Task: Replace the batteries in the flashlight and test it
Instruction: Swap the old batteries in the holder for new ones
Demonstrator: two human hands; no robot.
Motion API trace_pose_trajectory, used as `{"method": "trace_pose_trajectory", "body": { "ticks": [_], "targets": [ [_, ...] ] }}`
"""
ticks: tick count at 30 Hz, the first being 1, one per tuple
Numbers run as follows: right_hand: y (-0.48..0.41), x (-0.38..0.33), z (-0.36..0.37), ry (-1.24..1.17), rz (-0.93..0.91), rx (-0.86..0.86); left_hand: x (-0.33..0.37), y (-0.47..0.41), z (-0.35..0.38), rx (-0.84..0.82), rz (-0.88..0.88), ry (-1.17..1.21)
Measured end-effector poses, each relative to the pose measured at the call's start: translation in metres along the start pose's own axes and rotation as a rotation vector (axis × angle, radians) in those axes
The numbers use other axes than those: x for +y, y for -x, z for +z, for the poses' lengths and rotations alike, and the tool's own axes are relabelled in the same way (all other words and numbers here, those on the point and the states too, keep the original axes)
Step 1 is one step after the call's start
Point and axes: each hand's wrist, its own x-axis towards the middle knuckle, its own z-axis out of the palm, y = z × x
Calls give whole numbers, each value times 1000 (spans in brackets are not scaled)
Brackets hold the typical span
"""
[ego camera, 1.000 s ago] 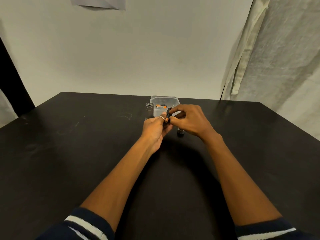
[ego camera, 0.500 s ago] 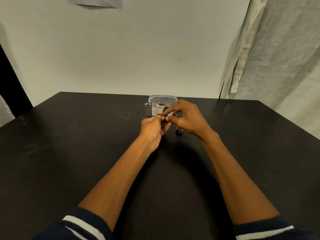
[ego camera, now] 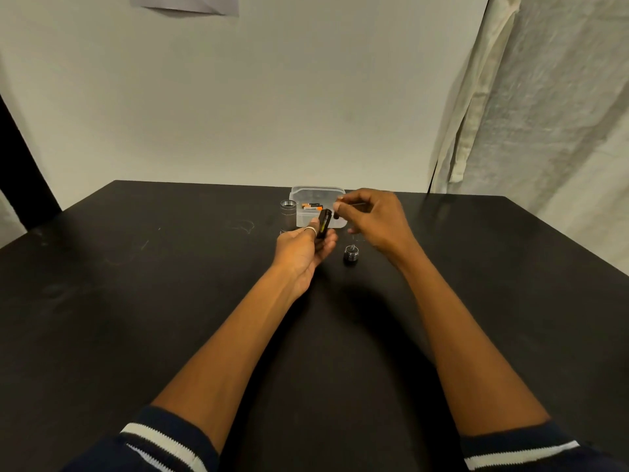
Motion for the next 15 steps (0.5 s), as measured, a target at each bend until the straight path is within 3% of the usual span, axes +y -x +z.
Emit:
{"method": "trace_pose_trajectory", "body": {
  "ticks": [2, 5, 10, 15],
  "targets": [
    [-2, 3, -11, -60, 116, 47, -1, 0, 0, -4, -4, -4],
    [-3, 12, -27, 45, 277, 68, -1, 0, 0, -5, -6, -12],
    [-4, 25, -37, 244, 487, -120, 0, 0, -1, -12, -11, -20],
    [-6, 28, -30, 302, 546, -202, -1, 0, 0, -16, -11, -23]
  ]
}}
